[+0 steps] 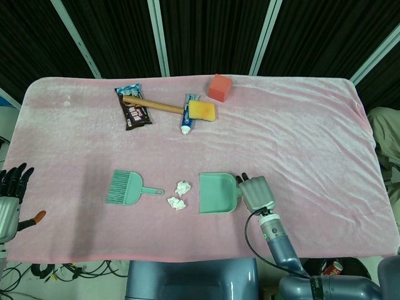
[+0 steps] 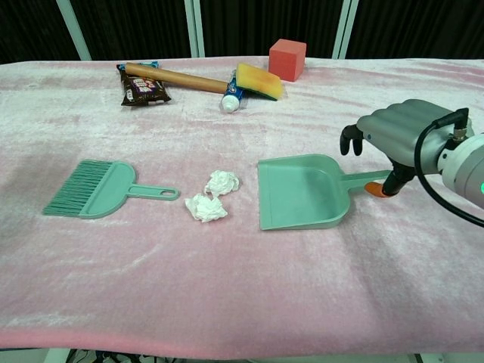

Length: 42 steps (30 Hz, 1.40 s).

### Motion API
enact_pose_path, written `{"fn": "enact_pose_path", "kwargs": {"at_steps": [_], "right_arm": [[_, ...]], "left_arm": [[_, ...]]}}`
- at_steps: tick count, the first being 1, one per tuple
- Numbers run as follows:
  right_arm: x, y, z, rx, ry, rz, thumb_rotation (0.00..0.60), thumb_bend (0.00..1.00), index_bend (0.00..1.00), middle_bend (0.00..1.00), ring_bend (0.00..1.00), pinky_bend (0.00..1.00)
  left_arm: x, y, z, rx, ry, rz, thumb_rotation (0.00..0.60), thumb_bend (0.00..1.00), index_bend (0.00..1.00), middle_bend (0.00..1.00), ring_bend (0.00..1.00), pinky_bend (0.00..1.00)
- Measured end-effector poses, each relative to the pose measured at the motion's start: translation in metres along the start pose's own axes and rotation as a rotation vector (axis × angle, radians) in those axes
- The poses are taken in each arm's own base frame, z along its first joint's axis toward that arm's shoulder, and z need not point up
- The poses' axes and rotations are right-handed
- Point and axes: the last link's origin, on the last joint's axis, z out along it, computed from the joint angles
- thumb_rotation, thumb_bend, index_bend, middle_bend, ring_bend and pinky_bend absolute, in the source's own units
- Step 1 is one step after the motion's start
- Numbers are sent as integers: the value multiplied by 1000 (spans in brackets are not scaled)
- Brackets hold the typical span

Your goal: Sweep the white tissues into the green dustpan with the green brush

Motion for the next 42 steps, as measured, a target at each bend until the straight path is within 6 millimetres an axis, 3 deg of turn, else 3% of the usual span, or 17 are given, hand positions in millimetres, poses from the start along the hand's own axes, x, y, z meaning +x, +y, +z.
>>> {"fn": "enact_pose_path", "kwargs": {"at_steps": [24, 27, 33, 39, 42], "right_arm": [[-15, 4, 2, -37, -48, -2, 600, 304, 419, 421, 653, 751], [-15, 3, 3, -37, -45, -3, 600, 321, 460, 448, 660, 752], [-16, 3, 4, -39, -42, -2, 600, 449, 661, 621, 731, 778], [-15, 4, 3, -26, -32, -5, 600, 467, 699, 653, 752, 779], [-13, 5, 2, -11, -31, -12, 600, 468, 699, 653, 752, 778]], "left_arm": [[-1, -2, 3, 14, -8, -8, 600, 0, 0, 0, 0, 0], [-1, -2, 3, 14, -8, -9, 600, 0, 0, 0, 0, 0], [-1, -2, 3, 14, -9, -9, 600, 0, 0, 0, 0, 0], [-2, -1, 3, 12, -16, -8, 600, 0, 0, 0, 0, 6], [-2, 0, 3, 12, -22, -3, 600, 0, 0, 0, 7, 74]]}}
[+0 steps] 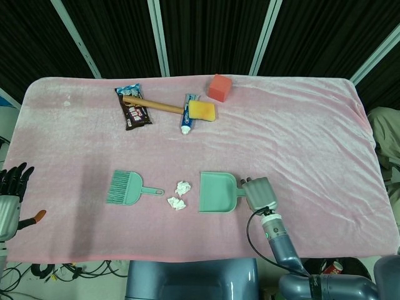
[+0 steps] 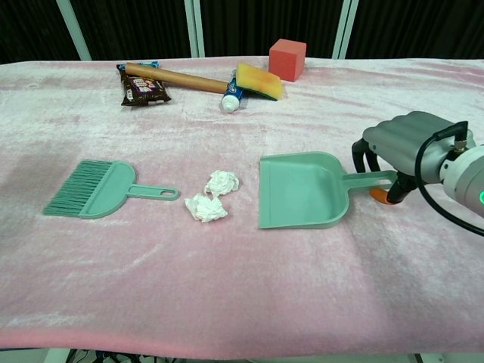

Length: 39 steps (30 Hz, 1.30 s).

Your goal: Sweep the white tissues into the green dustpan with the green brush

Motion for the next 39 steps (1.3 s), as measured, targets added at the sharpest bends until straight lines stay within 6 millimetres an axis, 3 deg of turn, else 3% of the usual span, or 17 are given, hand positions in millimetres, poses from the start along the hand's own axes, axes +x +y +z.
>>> {"fn": "enact_pose_path", "kwargs": {"at_steps": [5, 9, 12, 16, 20, 26, 39], "right_arm": [[7, 1, -1, 14, -7, -4, 600, 467, 699, 653, 752, 778], [16, 1, 0, 21, 0, 7, 600, 467, 699, 653, 751, 779], [21, 1, 0, 18, -1, 10, 600, 468, 699, 653, 751, 779], [24, 1, 1, 11, -7, 14, 600, 468, 698, 653, 752, 779], [28, 2, 1, 7, -11, 5, 600, 468, 699, 653, 751, 779], [32, 3, 3, -2, -19, -7, 600, 468, 698, 653, 751, 779], [32, 4, 6, -15, -37, -9, 600, 470, 698, 653, 751, 779]], "left_arm": [[2, 9, 7, 0, -4, 35, 600, 0, 0, 3, 147, 266], [6, 28, 24, -31, -8, 75, 600, 11, 45, 32, 405, 561], [9, 52, 45, -88, -13, 94, 600, 52, 148, 143, 606, 759], [8, 87, 72, -169, -44, 107, 600, 105, 304, 288, 747, 903], [0, 111, 89, -194, -95, 80, 600, 120, 335, 364, 779, 932], [-20, 146, 109, -209, -218, 51, 600, 123, 384, 387, 788, 936], [-64, 201, 125, -249, -365, 117, 600, 178, 420, 420, 802, 944]]}}
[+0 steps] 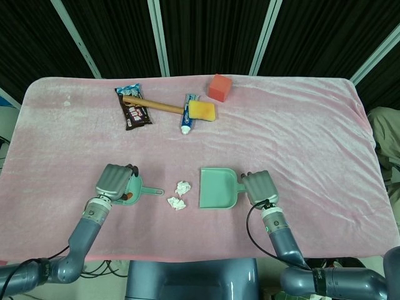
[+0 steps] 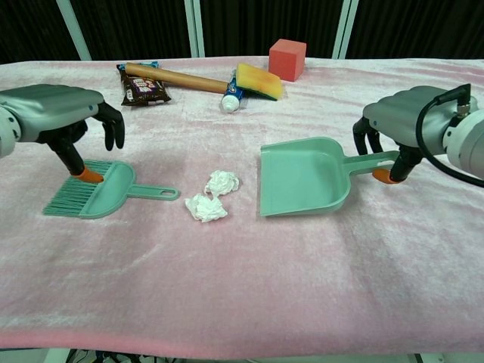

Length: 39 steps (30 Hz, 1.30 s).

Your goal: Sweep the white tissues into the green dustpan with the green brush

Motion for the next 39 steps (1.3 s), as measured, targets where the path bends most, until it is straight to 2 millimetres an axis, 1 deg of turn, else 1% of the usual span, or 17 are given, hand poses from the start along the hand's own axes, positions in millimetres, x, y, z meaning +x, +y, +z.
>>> {"fn": "enact_pose_path", "kwargs": {"at_steps": [10, 22, 27, 33, 37, 39], "right_arm": [[-2, 3, 1, -13, -5, 5, 600, 470, 698, 653, 751, 779], [-3, 9, 3, -23, -7, 8, 600, 471, 699, 653, 751, 779], [-4, 10, 2, -27, -11, 10, 600, 470, 698, 653, 751, 779], [-6, 11, 2, -32, -12, 12, 600, 471, 698, 653, 751, 779], [-6, 11, 3, -36, -11, 11, 600, 470, 698, 653, 751, 779], [-6, 12, 3, -37, -12, 10, 600, 470, 698, 653, 751, 779]], "left_arm": [[-18, 21, 16, -24, -46, 58, 600, 188, 445, 446, 805, 946], [-26, 40, 26, -56, -41, 43, 600, 216, 477, 477, 806, 948], [-28, 43, 30, -57, -39, 40, 600, 269, 481, 484, 806, 948], [-31, 43, 33, -44, -56, 24, 600, 270, 492, 496, 806, 948], [-35, 42, 34, -36, -70, 25, 600, 273, 530, 541, 807, 954], [-35, 41, 35, -35, -72, 24, 600, 288, 561, 589, 809, 959]]}}
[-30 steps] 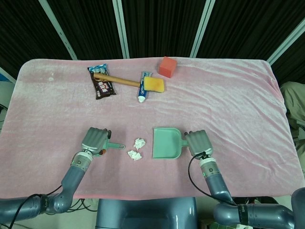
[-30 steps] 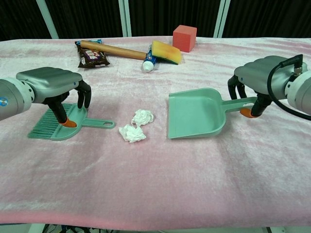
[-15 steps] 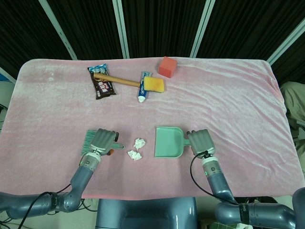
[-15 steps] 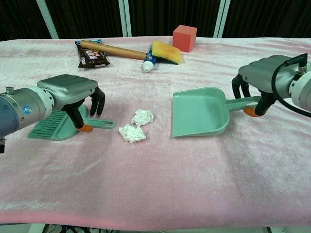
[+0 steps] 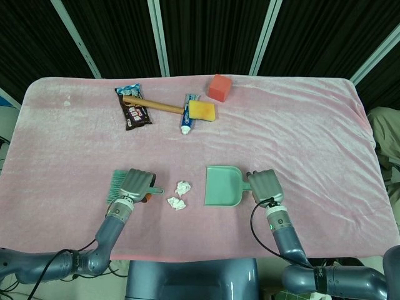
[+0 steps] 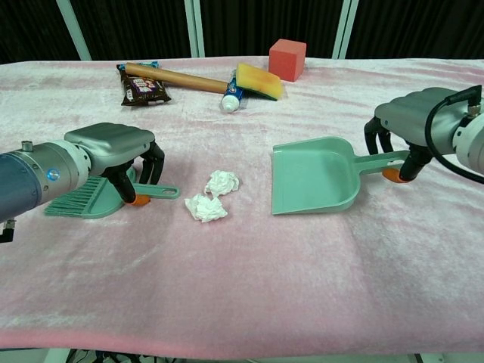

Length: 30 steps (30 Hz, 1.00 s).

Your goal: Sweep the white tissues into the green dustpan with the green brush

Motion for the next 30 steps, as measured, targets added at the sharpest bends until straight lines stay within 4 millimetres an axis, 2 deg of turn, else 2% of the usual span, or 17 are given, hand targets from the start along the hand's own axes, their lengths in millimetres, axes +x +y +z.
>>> {"fn": "enact_pose_path", "kwargs": {"at_steps": [4, 12, 24, 30], "right_arm": [[-1, 0, 0, 0, -3, -3, 600, 470, 698, 653, 751, 779], [3, -3, -1, 9, 10, -19, 600, 471, 698, 653, 751, 779], [7, -13, -11, 30, 1, -129, 600, 471, 699, 653, 751, 779], [7, -19, -18, 40, -7, -171, 600, 473, 699, 654, 751, 779]], "left_arm": [[0, 1, 1, -1, 3, -12, 600, 348, 597, 636, 816, 964], [11, 7, 0, -46, 64, -90, 600, 356, 608, 646, 826, 971], [34, 23, -4, -206, 138, -379, 600, 356, 613, 655, 826, 971], [40, 40, -7, -273, 133, -500, 600, 356, 617, 660, 826, 971]]}}
